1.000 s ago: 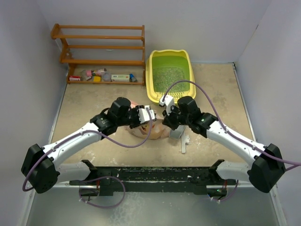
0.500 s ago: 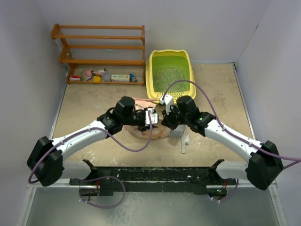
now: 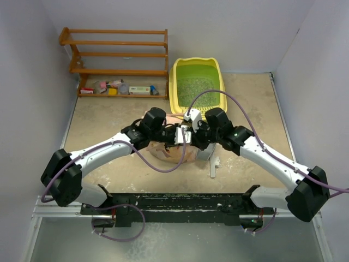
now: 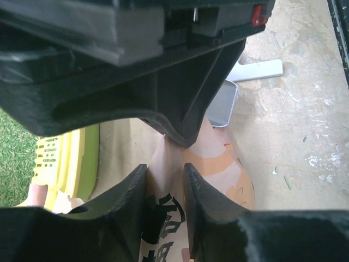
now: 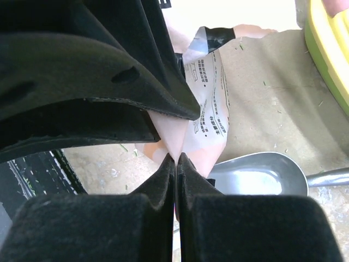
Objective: Fill the litter box with clean litter
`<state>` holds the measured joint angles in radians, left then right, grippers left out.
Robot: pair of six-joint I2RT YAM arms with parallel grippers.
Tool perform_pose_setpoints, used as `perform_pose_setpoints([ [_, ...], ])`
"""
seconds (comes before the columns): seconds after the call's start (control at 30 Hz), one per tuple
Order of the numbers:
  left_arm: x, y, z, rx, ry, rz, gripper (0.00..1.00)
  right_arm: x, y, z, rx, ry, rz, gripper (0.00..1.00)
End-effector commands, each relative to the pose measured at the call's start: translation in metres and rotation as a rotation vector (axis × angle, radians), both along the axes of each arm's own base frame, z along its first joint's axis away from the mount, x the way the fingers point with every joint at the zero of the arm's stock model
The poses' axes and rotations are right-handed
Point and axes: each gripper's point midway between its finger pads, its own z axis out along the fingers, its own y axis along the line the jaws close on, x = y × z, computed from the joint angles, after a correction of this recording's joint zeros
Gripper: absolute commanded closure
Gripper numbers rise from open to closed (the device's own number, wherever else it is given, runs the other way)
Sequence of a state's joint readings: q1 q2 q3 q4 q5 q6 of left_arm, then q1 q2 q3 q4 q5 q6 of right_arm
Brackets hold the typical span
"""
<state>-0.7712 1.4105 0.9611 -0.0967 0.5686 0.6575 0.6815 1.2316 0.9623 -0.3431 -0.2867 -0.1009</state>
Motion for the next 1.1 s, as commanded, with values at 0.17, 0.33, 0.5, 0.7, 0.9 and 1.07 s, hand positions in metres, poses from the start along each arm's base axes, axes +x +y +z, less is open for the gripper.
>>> perform_pose_setpoints([
  [0.17,0.006,0.014,-0.01,0.123,0.042,0.064,1.0,0.004,0.012,0.059,0.132,-0.124,0.024,1.0],
  [0.33,0.008,0.005,-0.011,0.136,0.125,0.078,1.0,0.009,0.016,0.061,0.143,-0.135,0.024,0.8],
  [0.5,0.007,-0.003,-0.008,0.112,0.155,0.068,1.0,0.008,0.021,0.051,0.134,-0.095,0.046,0.66],
  [0.7,0.007,0.001,-0.006,0.111,0.144,0.077,1.0,0.006,0.01,0.023,0.077,-0.061,0.001,0.71],
  [0.9,0.005,0.006,0.006,0.093,0.107,0.088,1.0,0.009,0.0,0.013,0.086,-0.085,-0.078,0.7],
  [1.07,0.004,0.007,0.011,0.08,0.101,0.091,1.0,0.004,0.003,-0.003,0.1,-0.045,-0.076,1.0],
])
